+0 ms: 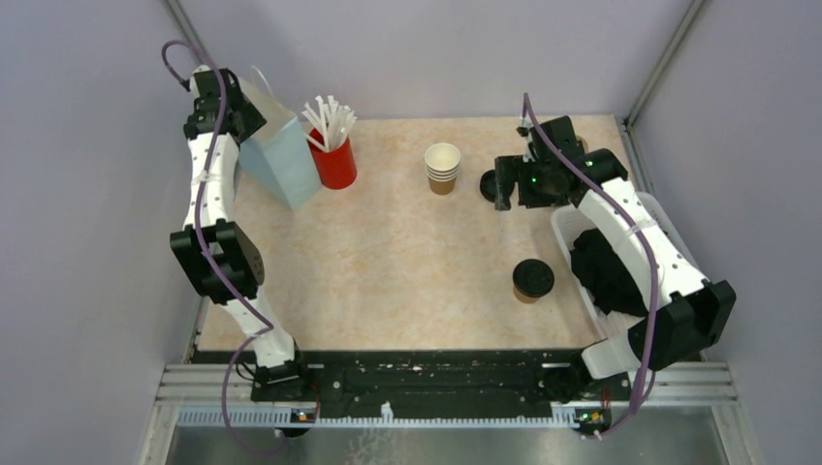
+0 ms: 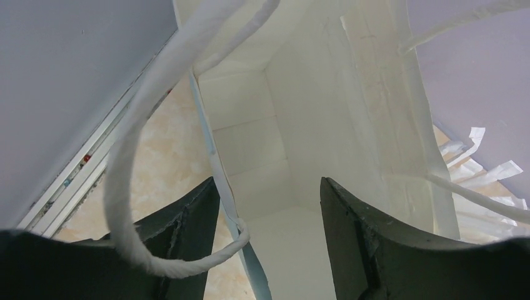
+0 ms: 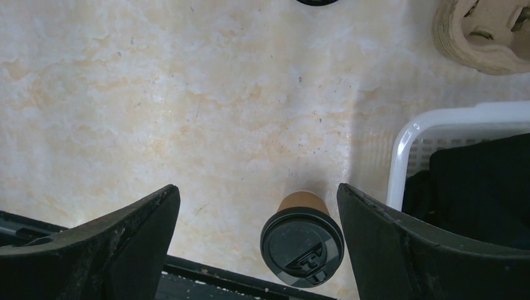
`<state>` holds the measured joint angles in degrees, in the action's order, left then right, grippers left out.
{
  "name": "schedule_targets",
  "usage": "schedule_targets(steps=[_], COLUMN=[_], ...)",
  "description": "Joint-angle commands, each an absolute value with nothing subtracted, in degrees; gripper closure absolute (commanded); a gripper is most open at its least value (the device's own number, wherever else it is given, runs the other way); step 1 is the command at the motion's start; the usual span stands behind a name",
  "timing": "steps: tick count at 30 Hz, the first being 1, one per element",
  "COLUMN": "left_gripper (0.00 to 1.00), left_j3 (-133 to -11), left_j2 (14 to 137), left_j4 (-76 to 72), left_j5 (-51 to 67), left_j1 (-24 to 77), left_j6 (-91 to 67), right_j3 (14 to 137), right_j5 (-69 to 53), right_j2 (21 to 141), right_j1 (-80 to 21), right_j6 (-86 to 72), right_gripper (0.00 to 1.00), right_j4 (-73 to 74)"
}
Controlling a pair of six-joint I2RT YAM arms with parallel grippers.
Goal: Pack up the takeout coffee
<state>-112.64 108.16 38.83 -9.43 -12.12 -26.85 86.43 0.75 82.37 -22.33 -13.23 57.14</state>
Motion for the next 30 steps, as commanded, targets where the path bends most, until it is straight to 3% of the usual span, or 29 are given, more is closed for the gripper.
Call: schedule_targets(steps=[1, 14, 30], left_gripper=[0.34, 0.45, 0.89], left_j3=[-110.92, -109.45, -100.37], left_j2=[105.13, 103.99, 94.24], left_j4=[34.78, 34.44, 34.51], left_j5=[-10.46, -12.23, -13.57], left_j1=[-11.83, -11.78, -11.78], left_j6=[-24.25, -22.27, -22.56], right_j3=[88.30, 84.13, 78.75], right_j5=[0.11, -2.45, -3.80], right_j2=[81.85, 78.98, 70.73], right_j1=[-21.72, -21.70, -21.70], right_j6=[-14.00, -17.40, -19.54], right_gripper=[0.05, 0.05, 0.05], right_j4=[54.57, 53.40, 54.50])
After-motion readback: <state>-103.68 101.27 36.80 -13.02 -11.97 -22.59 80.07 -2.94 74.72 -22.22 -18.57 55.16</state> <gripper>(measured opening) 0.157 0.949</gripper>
